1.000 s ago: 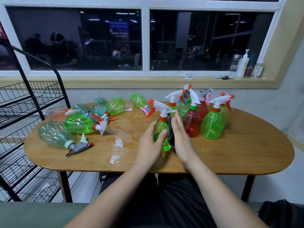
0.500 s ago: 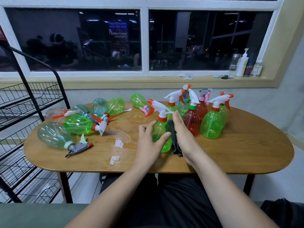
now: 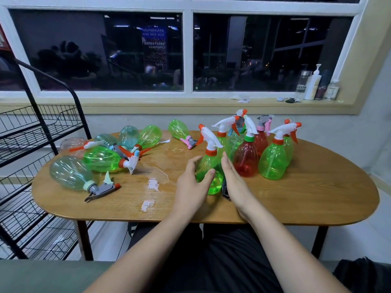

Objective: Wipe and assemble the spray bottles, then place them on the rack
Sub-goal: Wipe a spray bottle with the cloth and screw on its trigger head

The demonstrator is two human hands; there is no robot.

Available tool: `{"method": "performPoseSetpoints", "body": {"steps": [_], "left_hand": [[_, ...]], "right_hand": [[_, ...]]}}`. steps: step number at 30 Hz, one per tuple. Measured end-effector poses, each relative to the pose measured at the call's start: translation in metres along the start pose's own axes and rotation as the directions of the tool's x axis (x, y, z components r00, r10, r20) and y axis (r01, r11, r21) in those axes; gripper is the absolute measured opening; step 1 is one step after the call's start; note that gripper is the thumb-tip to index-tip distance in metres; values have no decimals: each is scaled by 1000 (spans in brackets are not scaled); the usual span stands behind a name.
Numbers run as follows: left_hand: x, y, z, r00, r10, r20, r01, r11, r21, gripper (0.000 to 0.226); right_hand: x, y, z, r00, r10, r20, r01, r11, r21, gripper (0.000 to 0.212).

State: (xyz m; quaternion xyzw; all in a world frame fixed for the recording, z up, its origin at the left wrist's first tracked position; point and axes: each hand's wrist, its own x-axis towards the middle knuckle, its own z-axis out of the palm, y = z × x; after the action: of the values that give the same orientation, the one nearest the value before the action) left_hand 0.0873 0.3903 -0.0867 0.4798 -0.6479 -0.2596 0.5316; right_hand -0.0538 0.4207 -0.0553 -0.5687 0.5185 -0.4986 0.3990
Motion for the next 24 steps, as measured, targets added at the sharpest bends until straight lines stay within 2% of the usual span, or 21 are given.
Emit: {"method": "performPoseSetpoints", "body": {"steps": [4,7,10,13,18,19,22,24], "left_hand": [[0,2,0,1000,5,19,-5,1000,0,50],[0,2,0,999,38,12,-39,999,20,57],[1,2,0,997,76,-3,-76,995,63,65],[1,1,0,997,81,-9,-80,995,54,69],[0,3,-1,995,93,-21,-91,994,65,63],[0,3,-1,995,98,-23,-96,993,62,66],[0,3,-2,994,105,-20,-104,994,23,69],[0,3,-3,995,96,-13,-95,995,18,65]], "right_hand": [[0,-22,1,1000,-4,-30,7,993,115,75],[-5,-32,2,995,-86,-50,92,987,129,71],[-12,-29,5,986,-152,-70,156,987,47,68],[-22,-16,12,983,-180,-30,175,978,-113,67],[-22,-7,12,1000,-14,-27,6,953,-302,62],[-19,-9,11,1000,-6,-23,0,959,-283,61],[-9,-19,8,997,13,-78,-20,997,-81,81],[-4,-27,6,995,-7,-101,4,1000,-22,81]]}}
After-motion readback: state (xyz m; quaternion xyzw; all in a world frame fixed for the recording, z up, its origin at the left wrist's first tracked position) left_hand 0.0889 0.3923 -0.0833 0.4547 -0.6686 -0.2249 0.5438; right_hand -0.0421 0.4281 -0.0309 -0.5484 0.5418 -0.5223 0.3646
